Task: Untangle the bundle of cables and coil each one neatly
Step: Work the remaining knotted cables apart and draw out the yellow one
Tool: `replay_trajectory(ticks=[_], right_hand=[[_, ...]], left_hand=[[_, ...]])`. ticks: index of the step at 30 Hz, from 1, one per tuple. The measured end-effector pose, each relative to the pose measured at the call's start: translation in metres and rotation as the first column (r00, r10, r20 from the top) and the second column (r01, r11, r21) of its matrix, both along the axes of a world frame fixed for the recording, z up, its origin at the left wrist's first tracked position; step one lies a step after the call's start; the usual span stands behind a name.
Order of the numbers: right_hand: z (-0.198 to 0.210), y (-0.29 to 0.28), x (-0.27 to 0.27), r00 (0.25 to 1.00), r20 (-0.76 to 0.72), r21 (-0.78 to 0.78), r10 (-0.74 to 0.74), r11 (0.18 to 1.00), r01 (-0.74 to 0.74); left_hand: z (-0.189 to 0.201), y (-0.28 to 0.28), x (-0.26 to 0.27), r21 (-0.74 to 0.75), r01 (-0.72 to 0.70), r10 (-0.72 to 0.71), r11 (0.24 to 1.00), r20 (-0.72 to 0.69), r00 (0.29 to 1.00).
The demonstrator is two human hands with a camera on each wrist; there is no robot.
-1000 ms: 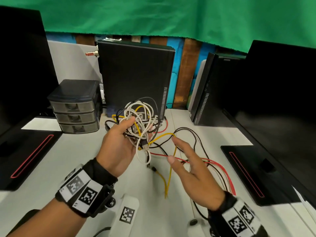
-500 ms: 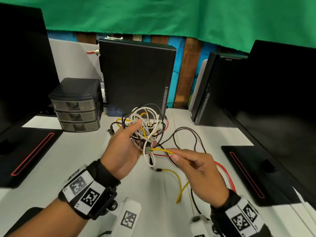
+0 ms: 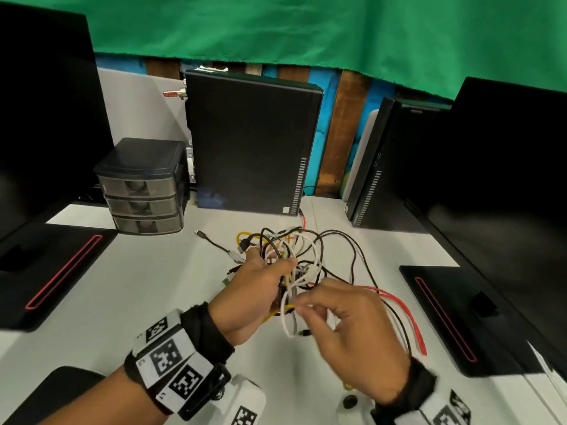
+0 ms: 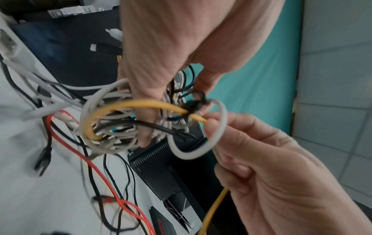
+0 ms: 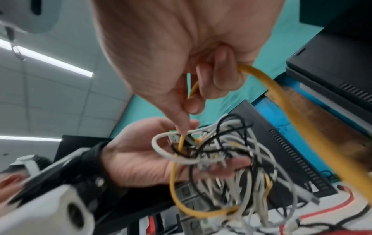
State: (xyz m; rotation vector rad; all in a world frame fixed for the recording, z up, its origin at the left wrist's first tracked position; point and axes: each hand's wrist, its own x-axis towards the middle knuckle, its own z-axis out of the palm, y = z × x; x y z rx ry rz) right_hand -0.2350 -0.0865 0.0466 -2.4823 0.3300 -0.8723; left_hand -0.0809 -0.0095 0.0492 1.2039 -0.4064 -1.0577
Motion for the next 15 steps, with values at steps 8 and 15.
replay_trajectory(ticks=[8, 15], right_hand=[[0.008, 0.006, 0.007, 0.967, 0.241, 0.638, -0.081, 0.764, -0.095], [-0.003, 0.004, 0.017, 0.977, -0.196, 0.891, 0.080, 0.431, 0.143]], left_hand=[[0.015, 0.005, 0.022, -0.237, -0.145, 0.014, 0.961, -0.482, 0.876], [0.019, 0.010, 0.019, -0.338, -0.119, -0.108, 0.934, -0.583, 0.805]])
